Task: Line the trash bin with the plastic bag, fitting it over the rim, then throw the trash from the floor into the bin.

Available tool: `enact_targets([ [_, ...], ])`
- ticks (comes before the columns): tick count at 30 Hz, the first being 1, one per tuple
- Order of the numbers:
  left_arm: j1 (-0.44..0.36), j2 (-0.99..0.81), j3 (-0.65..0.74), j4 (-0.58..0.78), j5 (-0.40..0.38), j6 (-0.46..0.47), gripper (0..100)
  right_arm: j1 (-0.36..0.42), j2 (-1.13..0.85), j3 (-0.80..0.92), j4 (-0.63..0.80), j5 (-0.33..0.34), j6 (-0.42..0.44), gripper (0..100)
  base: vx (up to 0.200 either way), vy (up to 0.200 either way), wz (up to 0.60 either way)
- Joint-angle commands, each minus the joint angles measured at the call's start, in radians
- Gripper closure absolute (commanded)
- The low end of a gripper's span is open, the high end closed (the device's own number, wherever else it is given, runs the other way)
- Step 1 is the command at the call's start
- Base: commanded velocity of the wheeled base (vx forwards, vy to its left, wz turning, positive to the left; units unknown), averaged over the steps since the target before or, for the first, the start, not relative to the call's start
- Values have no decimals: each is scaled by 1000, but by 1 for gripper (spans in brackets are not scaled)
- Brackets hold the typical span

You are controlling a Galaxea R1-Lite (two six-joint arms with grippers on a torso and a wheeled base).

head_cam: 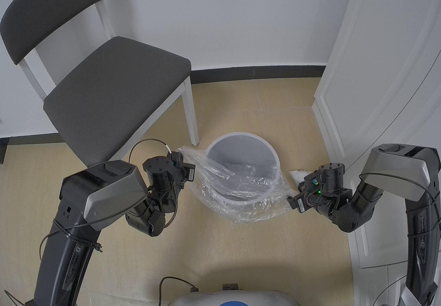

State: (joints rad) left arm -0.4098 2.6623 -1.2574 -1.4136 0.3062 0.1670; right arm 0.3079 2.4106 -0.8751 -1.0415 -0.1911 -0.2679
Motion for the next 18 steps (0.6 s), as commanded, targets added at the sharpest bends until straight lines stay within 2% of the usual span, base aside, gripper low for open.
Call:
enact_targets([
  [1,-3,2,0,-1,1,0,100,-3,-68,44,1,28,-2,0,0,0,0],
  [4,-3,-1,-2,-2,1,0,100,-9,-88,70,1,56,-7,0,0,0,0],
  [8,-3,-2,-7,-13,1,0,100,-61,-128,120,-2,182,-65,0,0,0,0],
  [9,-3,-1,-8,-13,1,0,100,-66,-131,123,-2,194,-67,0,0,0,0],
  [11,-3,2,-13,-11,1,0,100,-95,-150,142,1,303,-68,0,0,0,0],
  [14,-3,4,-13,-11,1,0,100,-125,-157,151,1,397,-70,0,0,0,0],
  [17,-3,5,-14,-11,1,0,100,-182,-156,163,-3,561,-80,0,0,0,0],
  [18,-3,5,-16,-11,1,0,100,-191,-156,165,-3,587,-86,0,0,0,0],
])
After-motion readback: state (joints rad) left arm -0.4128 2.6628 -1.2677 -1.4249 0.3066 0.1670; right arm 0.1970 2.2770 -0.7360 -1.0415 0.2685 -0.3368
